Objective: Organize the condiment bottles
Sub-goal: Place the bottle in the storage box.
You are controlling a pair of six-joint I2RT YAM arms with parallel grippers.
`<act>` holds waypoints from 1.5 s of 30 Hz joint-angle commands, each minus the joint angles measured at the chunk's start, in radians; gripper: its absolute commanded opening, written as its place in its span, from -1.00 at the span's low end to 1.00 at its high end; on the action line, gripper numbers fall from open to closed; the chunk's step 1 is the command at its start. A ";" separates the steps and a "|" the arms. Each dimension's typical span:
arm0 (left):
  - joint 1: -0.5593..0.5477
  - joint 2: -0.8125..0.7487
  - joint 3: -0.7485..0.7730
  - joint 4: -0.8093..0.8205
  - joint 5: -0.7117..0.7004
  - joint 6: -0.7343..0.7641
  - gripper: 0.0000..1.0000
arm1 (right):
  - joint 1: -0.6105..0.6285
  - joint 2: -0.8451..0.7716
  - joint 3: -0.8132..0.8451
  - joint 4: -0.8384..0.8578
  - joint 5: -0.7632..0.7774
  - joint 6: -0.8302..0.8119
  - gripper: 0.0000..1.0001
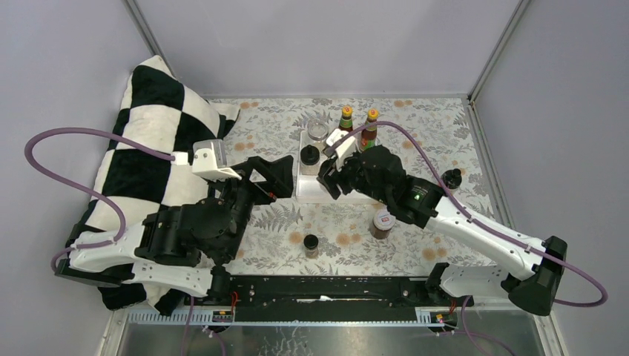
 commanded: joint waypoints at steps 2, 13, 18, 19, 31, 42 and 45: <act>0.023 -0.001 -0.005 0.057 0.011 0.015 0.98 | -0.141 0.001 -0.008 0.041 -0.066 0.039 0.13; 0.286 0.030 -0.115 0.016 0.351 -0.092 0.98 | -0.411 0.118 0.048 0.098 -0.251 0.117 0.17; 0.460 0.012 -0.276 0.070 0.554 -0.109 0.98 | -0.442 0.202 0.095 0.122 -0.276 0.116 0.18; 0.504 0.006 -0.309 0.085 0.585 -0.109 0.98 | -0.444 0.218 0.101 0.132 -0.279 0.117 0.18; 0.742 -0.012 -0.569 0.203 0.843 -0.121 0.98 | -0.451 0.366 0.111 0.293 -0.282 0.087 0.20; 0.743 -0.074 -0.585 0.192 0.879 -0.092 0.98 | -0.457 0.477 0.073 0.428 -0.237 0.075 0.21; 0.742 -0.071 -0.583 0.188 0.883 -0.092 0.98 | -0.458 0.504 0.054 0.461 -0.235 0.084 0.21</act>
